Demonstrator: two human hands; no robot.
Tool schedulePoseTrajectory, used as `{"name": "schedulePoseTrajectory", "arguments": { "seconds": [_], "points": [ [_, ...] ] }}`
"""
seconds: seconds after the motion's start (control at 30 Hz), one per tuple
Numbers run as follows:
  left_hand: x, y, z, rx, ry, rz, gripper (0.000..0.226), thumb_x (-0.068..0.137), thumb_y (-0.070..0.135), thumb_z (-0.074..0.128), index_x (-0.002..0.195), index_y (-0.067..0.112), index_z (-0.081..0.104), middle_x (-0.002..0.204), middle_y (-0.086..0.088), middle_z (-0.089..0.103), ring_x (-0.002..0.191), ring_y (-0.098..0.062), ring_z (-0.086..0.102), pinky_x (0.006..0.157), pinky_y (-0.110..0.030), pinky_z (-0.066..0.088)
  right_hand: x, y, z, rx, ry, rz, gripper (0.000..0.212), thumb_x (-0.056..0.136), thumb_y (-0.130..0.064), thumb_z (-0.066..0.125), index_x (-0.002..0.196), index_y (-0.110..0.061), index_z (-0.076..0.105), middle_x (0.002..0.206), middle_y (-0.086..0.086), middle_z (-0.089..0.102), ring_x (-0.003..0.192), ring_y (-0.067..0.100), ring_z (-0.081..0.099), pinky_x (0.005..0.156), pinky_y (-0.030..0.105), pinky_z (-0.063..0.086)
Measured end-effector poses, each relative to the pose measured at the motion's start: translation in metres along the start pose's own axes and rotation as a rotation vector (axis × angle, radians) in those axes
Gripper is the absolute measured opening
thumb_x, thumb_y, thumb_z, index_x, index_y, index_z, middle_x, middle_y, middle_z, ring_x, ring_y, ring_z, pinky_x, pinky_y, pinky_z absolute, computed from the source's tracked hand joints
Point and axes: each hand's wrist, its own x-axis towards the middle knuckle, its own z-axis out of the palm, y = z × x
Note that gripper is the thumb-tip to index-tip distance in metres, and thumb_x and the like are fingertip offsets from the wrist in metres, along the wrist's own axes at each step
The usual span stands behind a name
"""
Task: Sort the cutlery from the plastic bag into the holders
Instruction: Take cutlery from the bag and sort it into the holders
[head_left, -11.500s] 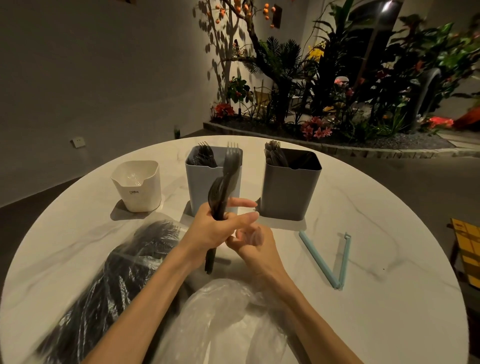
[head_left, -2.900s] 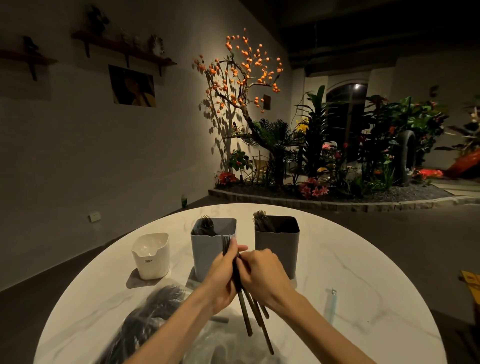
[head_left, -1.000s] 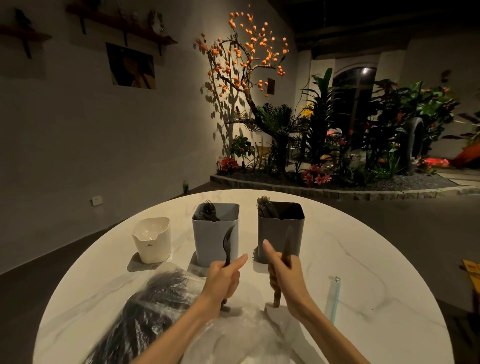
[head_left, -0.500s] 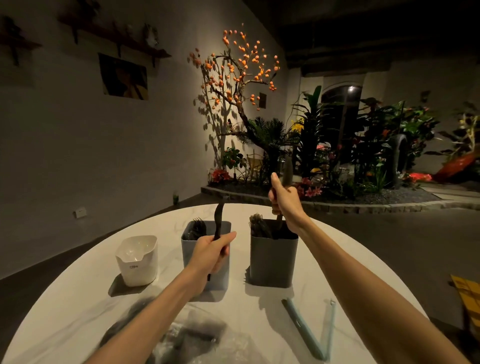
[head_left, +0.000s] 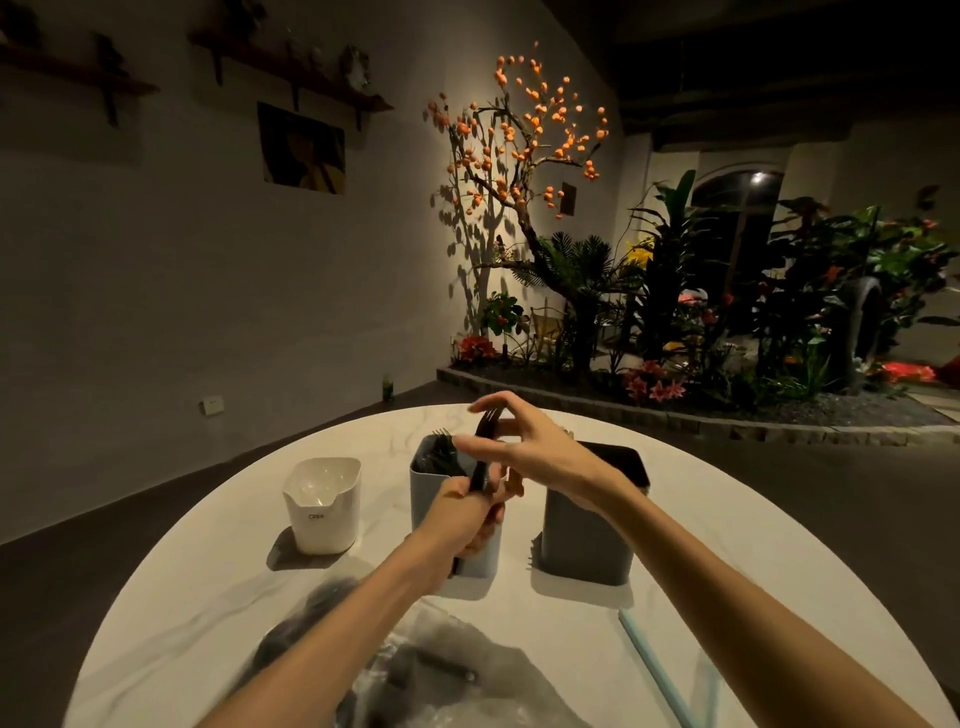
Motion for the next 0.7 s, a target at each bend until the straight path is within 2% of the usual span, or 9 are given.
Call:
{"name": "schedulePoseTrajectory", "arguments": {
  "seconds": [0.1,0.17,0.2,0.27,0.37,0.47,0.57,0.63,0.7],
  "points": [
    [-0.001,0.005,-0.010,0.121,0.064,0.087,0.008,0.098,0.034,0.061,0.103,0.028,0.058,0.090,0.002,0.064,0.088,-0.017,0.060,0.088,-0.037,0.053,0.012,-0.014,0.009,-0.003,0.033,-0.053,0.029,0.094,-0.031,0.068,0.114,-0.017,0.053,0.107,0.000,0.064,0.096,0.013,0.066,0.065,0.021,0.055],
    [0.002,0.006,-0.028,0.183,0.001,0.144,0.026,0.093,0.032,0.069,0.117,0.030,0.057,0.109,0.003,0.065,0.101,-0.015,0.059,0.095,-0.038,0.050,0.025,-0.025,-0.005,0.053,0.126,-0.129,0.026,0.096,-0.024,0.065,0.113,-0.010,0.051,0.100,0.007,0.065,0.080,0.007,0.066,0.059,0.018,0.052],
    [0.004,0.006,-0.038,0.194,0.008,0.174,0.033,0.093,0.031,0.070,0.122,0.030,0.055,0.115,0.005,0.063,0.104,-0.012,0.058,0.094,-0.036,0.051,0.031,-0.032,-0.015,0.057,0.202,-0.171,0.025,0.096,-0.022,0.064,0.112,-0.008,0.050,0.098,0.008,0.065,0.075,0.003,0.066,0.058,0.017,0.051],
    [0.006,0.003,-0.059,0.197,0.111,0.217,0.033,0.094,0.025,0.069,0.123,0.029,0.054,0.113,0.010,0.060,0.101,-0.008,0.057,0.080,-0.023,0.051,0.047,-0.036,-0.029,-0.030,0.328,-0.225,0.023,0.097,-0.021,0.064,0.110,-0.008,0.051,0.100,0.008,0.065,0.082,0.007,0.068,0.066,0.023,0.056],
    [0.009,-0.010,-0.083,0.276,0.214,0.221,0.012,0.097,0.018,0.064,0.106,0.026,0.065,0.107,0.003,0.066,0.091,-0.010,0.065,0.069,-0.020,0.051,0.070,-0.022,-0.022,-0.244,0.300,-0.190,0.022,0.096,-0.017,0.064,0.111,-0.010,0.050,0.102,0.008,0.067,0.087,0.016,0.067,0.072,0.027,0.057],
    [0.002,-0.020,-0.092,0.338,0.130,0.209,0.013,0.096,0.014,0.063,0.095,0.025,0.070,0.095,-0.001,0.071,0.077,-0.011,0.070,0.066,-0.023,0.058,0.086,0.018,0.007,-0.420,0.184,-0.087,0.025,0.093,-0.017,0.068,0.112,-0.012,0.052,0.105,0.010,0.069,0.092,0.020,0.068,0.079,0.035,0.060],
    [-0.011,-0.021,-0.091,0.360,-0.040,0.186,0.010,0.096,0.014,0.063,0.097,0.022,0.071,0.088,-0.002,0.072,0.066,-0.009,0.069,0.061,-0.022,0.053,0.088,0.043,0.026,-0.521,0.120,0.010,0.037,0.085,-0.037,0.076,0.111,-0.019,0.058,0.108,0.001,0.068,0.095,0.018,0.067,0.082,0.040,0.061],
    [-0.020,-0.019,-0.092,0.397,-0.150,0.170,0.007,0.096,0.019,0.065,0.100,0.021,0.070,0.087,-0.003,0.073,0.066,-0.012,0.069,0.060,-0.027,0.052,0.085,0.041,0.023,-0.538,0.156,0.028,0.048,0.081,-0.050,0.076,0.116,-0.020,0.059,0.111,-0.002,0.067,0.098,0.015,0.065,0.085,0.037,0.059],
    [-0.028,-0.014,-0.091,0.461,-0.231,0.152,0.013,0.094,0.031,0.068,0.104,0.023,0.069,0.091,-0.001,0.074,0.069,-0.012,0.069,0.062,-0.030,0.051,0.076,0.027,0.011,-0.567,0.255,-0.023,0.047,0.084,-0.049,0.073,0.118,-0.019,0.061,0.115,-0.001,0.067,0.101,0.014,0.063,0.089,0.035,0.056]
  ]
}}
